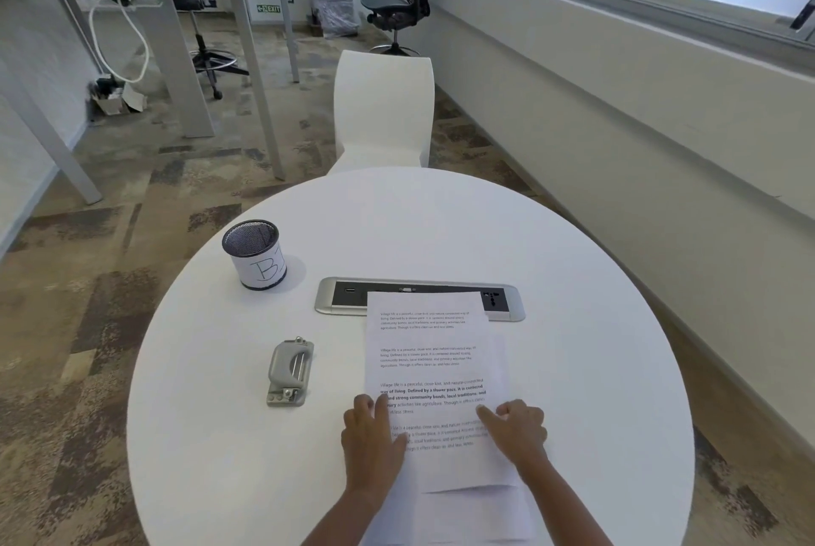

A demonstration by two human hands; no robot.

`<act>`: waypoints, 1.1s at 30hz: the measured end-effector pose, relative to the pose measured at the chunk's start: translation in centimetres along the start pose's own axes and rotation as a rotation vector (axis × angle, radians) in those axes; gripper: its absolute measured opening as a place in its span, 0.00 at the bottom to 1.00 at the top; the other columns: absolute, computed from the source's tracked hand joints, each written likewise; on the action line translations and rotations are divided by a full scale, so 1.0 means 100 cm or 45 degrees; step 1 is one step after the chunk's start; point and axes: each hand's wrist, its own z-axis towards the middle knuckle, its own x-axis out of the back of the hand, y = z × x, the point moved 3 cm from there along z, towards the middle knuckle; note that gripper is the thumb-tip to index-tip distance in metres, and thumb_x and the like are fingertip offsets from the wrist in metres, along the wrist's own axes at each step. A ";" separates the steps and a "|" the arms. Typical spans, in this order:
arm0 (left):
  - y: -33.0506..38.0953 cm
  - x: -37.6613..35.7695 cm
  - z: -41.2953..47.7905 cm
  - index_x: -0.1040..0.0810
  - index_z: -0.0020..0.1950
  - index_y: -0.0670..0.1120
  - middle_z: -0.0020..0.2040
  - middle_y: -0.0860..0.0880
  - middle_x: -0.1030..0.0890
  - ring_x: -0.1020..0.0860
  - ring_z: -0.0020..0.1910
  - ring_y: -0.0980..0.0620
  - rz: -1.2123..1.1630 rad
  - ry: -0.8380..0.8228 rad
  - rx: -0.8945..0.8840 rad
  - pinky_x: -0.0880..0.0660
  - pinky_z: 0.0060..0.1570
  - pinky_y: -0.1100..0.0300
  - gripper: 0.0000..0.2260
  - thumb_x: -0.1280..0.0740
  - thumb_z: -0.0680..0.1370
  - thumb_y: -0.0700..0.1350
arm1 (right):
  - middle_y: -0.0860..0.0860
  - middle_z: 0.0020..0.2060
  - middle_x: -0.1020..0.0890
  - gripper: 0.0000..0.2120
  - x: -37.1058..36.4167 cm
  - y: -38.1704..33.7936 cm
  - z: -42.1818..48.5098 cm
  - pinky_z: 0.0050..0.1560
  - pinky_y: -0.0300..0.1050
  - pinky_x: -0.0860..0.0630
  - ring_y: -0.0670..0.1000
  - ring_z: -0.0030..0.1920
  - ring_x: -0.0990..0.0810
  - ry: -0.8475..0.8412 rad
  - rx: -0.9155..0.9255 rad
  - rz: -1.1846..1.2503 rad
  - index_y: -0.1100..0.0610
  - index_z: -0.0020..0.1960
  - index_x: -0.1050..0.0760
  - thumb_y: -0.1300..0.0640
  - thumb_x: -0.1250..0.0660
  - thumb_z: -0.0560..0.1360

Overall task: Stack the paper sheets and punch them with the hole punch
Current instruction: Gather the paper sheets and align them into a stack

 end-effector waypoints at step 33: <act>-0.013 0.043 0.045 0.33 0.68 0.39 0.60 0.38 0.23 0.24 0.57 0.45 -1.376 -0.200 0.341 0.30 0.56 0.54 0.22 0.33 0.76 0.42 | 0.51 0.42 0.14 0.06 0.033 0.009 0.004 0.34 0.38 0.20 0.49 0.39 0.15 -0.264 0.277 0.693 0.57 0.49 0.22 0.64 0.34 0.74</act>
